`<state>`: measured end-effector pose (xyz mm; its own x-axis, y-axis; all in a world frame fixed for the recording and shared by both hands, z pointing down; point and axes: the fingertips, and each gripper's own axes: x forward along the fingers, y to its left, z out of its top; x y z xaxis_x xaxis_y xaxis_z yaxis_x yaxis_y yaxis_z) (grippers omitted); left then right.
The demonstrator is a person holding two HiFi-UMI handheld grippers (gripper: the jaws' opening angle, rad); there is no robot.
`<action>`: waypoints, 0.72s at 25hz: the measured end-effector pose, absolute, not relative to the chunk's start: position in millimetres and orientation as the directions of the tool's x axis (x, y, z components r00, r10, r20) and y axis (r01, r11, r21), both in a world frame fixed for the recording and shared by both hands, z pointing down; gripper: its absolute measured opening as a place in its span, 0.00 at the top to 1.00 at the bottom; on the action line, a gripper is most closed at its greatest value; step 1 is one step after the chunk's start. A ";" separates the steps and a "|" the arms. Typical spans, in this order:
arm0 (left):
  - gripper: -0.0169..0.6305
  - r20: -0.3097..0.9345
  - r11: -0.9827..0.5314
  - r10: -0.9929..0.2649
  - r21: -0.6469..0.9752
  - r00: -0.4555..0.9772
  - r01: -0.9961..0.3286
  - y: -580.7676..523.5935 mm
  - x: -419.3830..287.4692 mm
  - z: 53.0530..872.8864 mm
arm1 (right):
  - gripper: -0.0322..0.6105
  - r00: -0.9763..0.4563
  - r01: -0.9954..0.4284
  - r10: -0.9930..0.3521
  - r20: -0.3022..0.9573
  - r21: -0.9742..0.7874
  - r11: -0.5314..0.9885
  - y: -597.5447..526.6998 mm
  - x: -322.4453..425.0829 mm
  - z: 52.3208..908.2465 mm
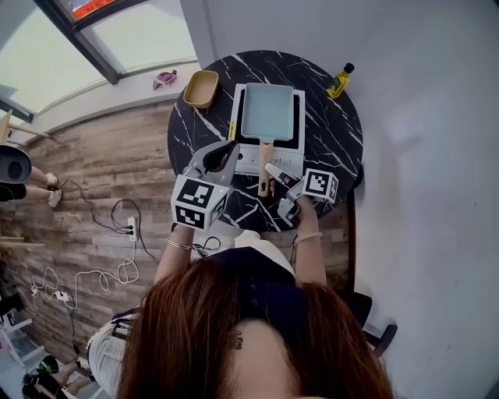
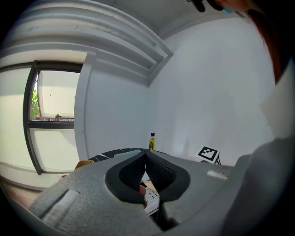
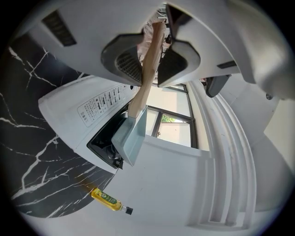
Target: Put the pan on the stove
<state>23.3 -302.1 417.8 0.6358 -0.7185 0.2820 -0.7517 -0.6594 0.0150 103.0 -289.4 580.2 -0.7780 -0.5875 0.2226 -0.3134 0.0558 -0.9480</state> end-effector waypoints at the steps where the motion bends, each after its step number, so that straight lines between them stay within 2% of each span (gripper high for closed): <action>1: 0.96 0.281 -0.659 -0.719 0.015 0.636 -0.752 -301.1 22.8 417.5 | 0.78 -0.775 -0.317 -0.590 0.225 -0.947 0.055 -288.5 103.6 580.2; 18: 0.96 0.257 -0.669 -0.716 0.013 0.649 -0.743 -276.8 16.6 408.0 | 0.80 -0.734 -0.357 -0.639 0.230 -0.931 0.075 -268.2 114.0 563.3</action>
